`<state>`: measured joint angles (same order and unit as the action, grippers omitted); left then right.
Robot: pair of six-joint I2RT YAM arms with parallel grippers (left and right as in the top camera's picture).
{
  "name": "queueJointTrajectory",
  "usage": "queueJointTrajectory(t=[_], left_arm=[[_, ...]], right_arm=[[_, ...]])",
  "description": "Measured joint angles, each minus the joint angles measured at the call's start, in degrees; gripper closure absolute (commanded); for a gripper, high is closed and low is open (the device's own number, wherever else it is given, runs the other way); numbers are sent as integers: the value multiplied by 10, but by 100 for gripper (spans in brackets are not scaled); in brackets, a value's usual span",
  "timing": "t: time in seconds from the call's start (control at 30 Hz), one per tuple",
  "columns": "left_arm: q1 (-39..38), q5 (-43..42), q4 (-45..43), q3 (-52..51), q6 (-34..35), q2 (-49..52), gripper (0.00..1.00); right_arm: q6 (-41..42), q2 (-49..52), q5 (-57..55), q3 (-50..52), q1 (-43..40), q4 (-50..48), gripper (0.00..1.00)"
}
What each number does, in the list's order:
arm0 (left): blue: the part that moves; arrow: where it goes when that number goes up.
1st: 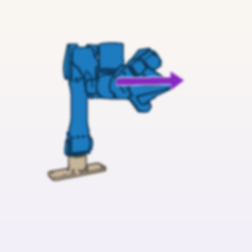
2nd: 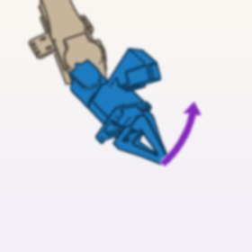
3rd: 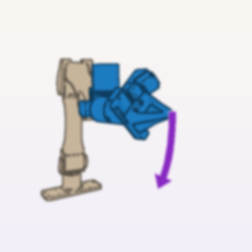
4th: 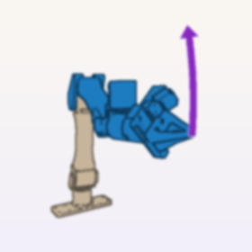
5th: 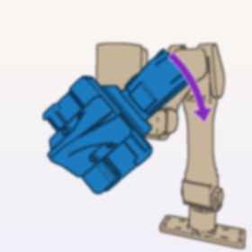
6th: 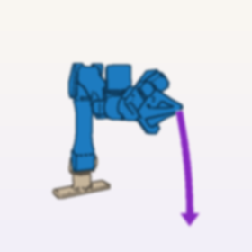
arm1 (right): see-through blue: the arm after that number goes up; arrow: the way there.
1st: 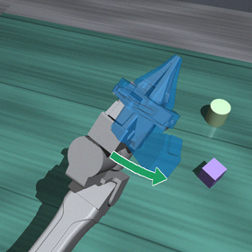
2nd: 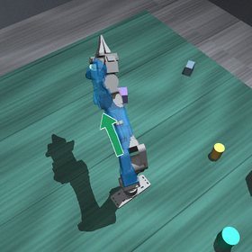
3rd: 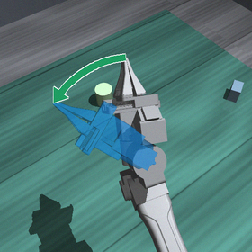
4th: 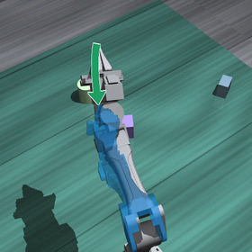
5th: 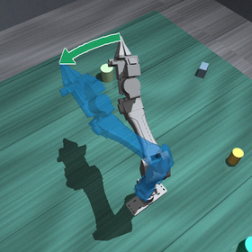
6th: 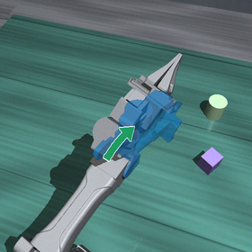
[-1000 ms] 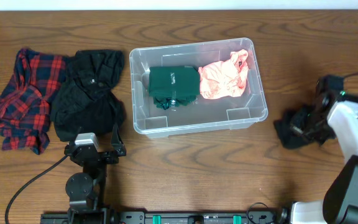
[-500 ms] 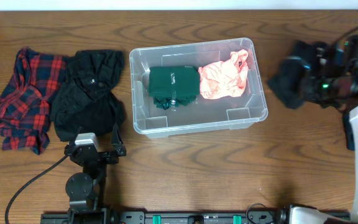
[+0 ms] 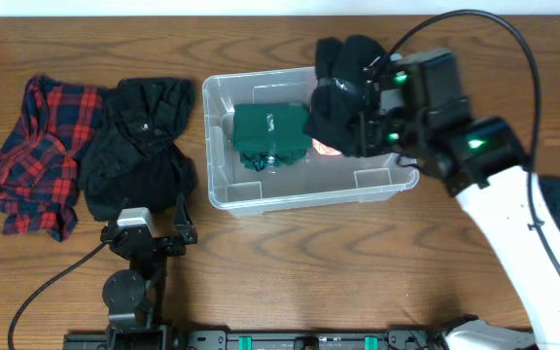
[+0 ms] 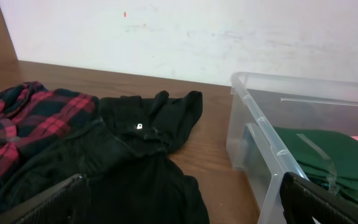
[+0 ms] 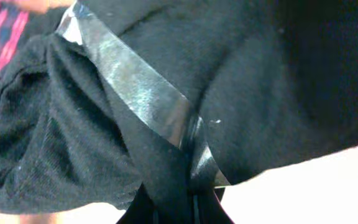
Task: Pack container
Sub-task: 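Carry the black garment into the container's front-left area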
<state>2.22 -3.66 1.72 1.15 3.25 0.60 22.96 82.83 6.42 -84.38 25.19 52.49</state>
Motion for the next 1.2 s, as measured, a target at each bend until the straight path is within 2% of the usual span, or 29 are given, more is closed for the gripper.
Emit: queueJointTrajectory(t=[0.23, 0.33, 0.53, 0.7, 0.87, 0.93, 1.03, 1.1, 1.2], left_arm=[[0, 0, 0, 0, 0, 0, 2], [0, 0, 0, 0, 0, 0, 2], [0, 0, 0, 0, 0, 0, 2], [0, 0, 0, 0, 0, 0, 2], [0, 0, 0, 0, 0, 0, 2], [0, 0, 0, 0, 0, 0, 2], [0, 0, 0, 0, 0, 0, 2], [0, 0, 0, 0, 0, 0, 2], [0, 0, 0, 0, 0, 0, 2]], right_arm=[[305, 77, -128, 0, 106, -3, 99], [383, 115, -158, 0, 149, -34, 99], [487, 170, -195, 0, 209, -85, 99], [559, 207, -200, 0, 230, -87, 99], [597, 226, -193, 0, 238, -95, 98], [606, 227, -189, 0, 246, -99, 81], [615, 227, -187, 0, 258, -103, 33], [616, 227, -187, 0, 266, -104, 19], [615, 226, -188, -5, 271, -111, 14]])
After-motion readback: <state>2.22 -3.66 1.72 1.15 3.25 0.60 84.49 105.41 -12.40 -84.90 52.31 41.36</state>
